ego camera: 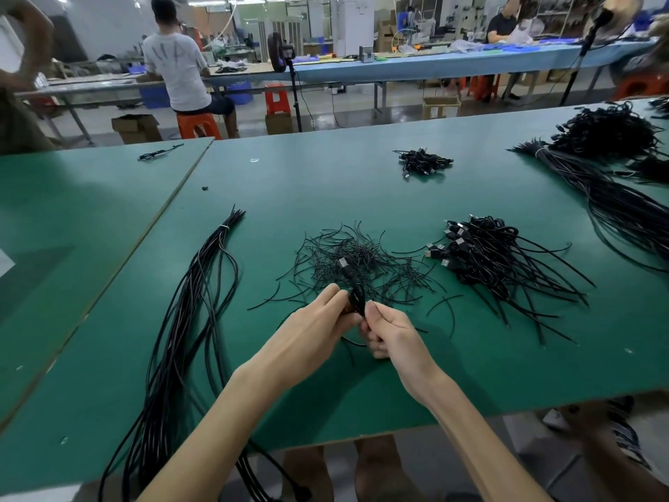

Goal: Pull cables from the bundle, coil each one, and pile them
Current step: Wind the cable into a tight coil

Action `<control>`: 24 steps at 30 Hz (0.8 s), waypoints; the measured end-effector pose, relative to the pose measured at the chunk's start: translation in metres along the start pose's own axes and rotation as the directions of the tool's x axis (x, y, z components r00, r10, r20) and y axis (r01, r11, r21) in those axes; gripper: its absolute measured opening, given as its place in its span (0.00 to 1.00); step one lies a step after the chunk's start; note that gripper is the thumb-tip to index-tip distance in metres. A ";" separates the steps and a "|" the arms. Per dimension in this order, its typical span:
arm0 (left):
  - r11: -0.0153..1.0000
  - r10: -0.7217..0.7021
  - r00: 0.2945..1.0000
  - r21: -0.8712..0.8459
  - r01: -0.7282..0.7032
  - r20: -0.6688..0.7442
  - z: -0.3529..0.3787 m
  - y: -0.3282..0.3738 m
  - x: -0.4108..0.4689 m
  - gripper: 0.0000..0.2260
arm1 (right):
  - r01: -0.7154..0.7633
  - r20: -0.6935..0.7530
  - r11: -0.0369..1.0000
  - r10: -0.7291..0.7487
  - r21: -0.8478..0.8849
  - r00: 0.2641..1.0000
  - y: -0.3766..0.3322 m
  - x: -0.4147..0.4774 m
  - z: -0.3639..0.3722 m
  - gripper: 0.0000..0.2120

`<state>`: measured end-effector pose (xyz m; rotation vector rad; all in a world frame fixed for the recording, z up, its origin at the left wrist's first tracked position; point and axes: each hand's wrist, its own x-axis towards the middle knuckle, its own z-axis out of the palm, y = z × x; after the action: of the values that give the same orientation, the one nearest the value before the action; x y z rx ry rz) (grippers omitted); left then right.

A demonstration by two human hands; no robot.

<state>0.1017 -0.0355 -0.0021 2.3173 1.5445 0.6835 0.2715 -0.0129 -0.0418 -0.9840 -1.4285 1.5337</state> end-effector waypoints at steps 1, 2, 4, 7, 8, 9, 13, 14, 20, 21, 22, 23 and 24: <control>0.998 -0.008 1.000 -0.060 0.007 -0.018 0.002 -0.001 0.001 0.11 | -0.004 0.003 1.000 0.004 0.007 1.000 0.000 0.000 0.000 0.18; 0.993 -0.013 1.000 -0.114 0.011 -0.024 0.004 -0.003 0.001 0.11 | -0.006 0.009 1.000 0.006 0.011 1.000 -0.001 -0.001 -0.001 0.18; 0.983 0.010 1.000 -0.184 -0.014 -0.023 0.004 -0.005 0.002 0.12 | -0.007 0.027 1.000 0.007 0.027 1.000 -0.002 -0.002 -0.001 0.18; 0.967 0.058 0.998 -0.246 -0.066 -0.037 0.003 -0.007 0.002 0.08 | -0.012 0.062 0.997 0.008 0.071 0.998 -0.006 -0.002 -0.001 0.21; 0.958 0.058 0.997 -0.278 -0.067 -0.042 0.003 -0.008 0.003 0.07 | -0.016 0.073 0.996 0.009 0.087 0.997 -0.007 -0.003 -0.001 0.21; 0.945 0.046 0.998 -0.321 -0.057 -0.040 0.002 -0.009 0.003 0.07 | -0.017 0.081 0.995 0.008 0.102 0.997 -0.008 -0.003 0.000 0.20; 0.821 -0.021 0.999 -0.569 0.042 0.043 0.002 -0.008 0.002 0.11 | -0.016 0.091 0.993 0.006 0.115 0.996 -0.009 -0.004 -0.001 0.18; 0.784 -0.028 0.998 -0.619 0.059 0.060 0.002 -0.009 0.002 0.11 | -0.012 0.096 0.993 0.000 0.115 0.995 -0.009 -0.004 0.000 0.18; 0.690 -0.046 0.998 -0.721 0.064 0.045 -0.003 -0.004 0.003 0.15 | 0.027 0.063 0.998 -0.031 0.063 0.998 -0.008 -0.006 0.002 0.20; 0.685 -0.045 0.998 -0.726 0.064 0.046 -0.004 -0.003 0.004 0.15 | 0.039 0.057 0.998 -0.042 0.050 0.998 -0.008 -0.006 0.002 0.19; 0.675 -0.044 0.998 -0.734 0.066 0.050 -0.005 -0.002 0.003 0.14 | 0.054 0.050 0.998 -0.056 0.045 0.997 -0.008 -0.006 0.002 0.18; 0.658 -0.043 0.998 -0.750 0.069 0.055 -0.006 -0.001 0.003 0.12 | 0.071 0.045 0.996 -0.073 0.048 0.996 -0.009 -0.007 0.002 0.17; 0.638 -0.041 0.997 -0.767 0.071 0.059 -0.007 -0.001 0.003 0.10 | 0.091 0.046 0.994 -0.093 0.054 0.995 -0.009 -0.007 0.002 0.16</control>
<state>0.0986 -0.0328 0.0038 1.5957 0.9875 1.0282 0.2727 -0.0195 -0.0323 -0.8437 -1.4399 1.5287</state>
